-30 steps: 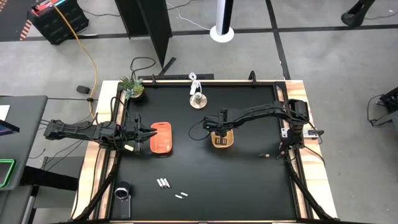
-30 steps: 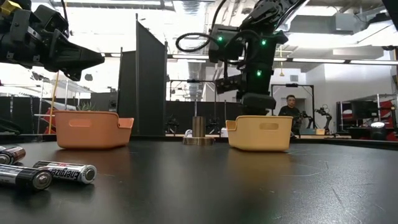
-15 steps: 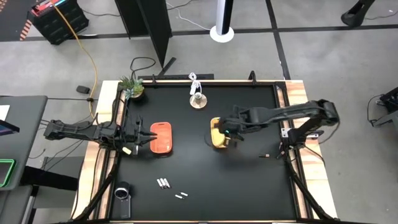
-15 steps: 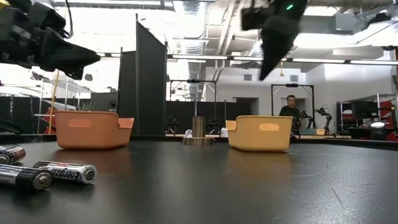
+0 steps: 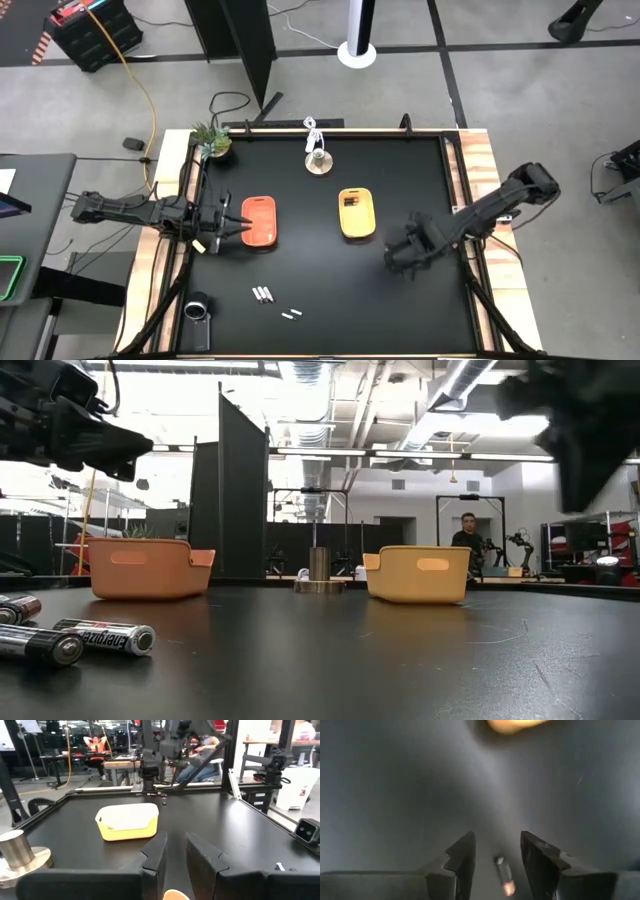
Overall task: Sort batteries
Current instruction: Put the black battery into the yellow bin
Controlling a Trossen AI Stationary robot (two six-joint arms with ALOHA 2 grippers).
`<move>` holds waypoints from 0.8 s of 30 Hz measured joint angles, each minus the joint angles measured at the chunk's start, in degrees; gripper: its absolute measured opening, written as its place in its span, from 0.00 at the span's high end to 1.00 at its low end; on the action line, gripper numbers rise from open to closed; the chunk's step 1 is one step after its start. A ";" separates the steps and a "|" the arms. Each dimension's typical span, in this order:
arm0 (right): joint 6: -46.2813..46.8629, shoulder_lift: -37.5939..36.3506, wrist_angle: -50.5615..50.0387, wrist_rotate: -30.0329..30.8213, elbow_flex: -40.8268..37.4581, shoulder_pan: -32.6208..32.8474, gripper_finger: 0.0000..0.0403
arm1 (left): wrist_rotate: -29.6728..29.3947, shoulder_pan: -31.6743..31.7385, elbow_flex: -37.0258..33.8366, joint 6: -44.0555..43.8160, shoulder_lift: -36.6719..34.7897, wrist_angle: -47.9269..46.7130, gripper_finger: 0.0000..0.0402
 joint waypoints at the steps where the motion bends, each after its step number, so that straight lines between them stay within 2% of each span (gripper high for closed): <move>1: 1.28 0.20 -0.38 -0.56 -0.85 1.01 0.57 | 0.05 -0.22 0.04 0.21 0.00 -0.01 0.83; 4: 4.43 0.79 -0.50 -2.14 -3.00 2.87 0.57 | 0.04 -0.91 0.92 -0.18 0.63 -1.53 0.78; 9: 5.96 0.94 -0.55 -5.82 -6.75 3.36 0.57 | -0.30 -2.94 3.48 -0.74 5.63 -2.30 0.67; 16: 3.78 0.99 -0.20 -10.07 -11.23 2.76 0.57 | -1.32 -6.23 8.13 -0.88 17.85 -2.30 0.53; 24: -1.53 0.99 3.08 -12.05 -15.74 -0.34 0.57 | -2.15 -9.65 16.16 -0.83 34.06 -2.51 0.50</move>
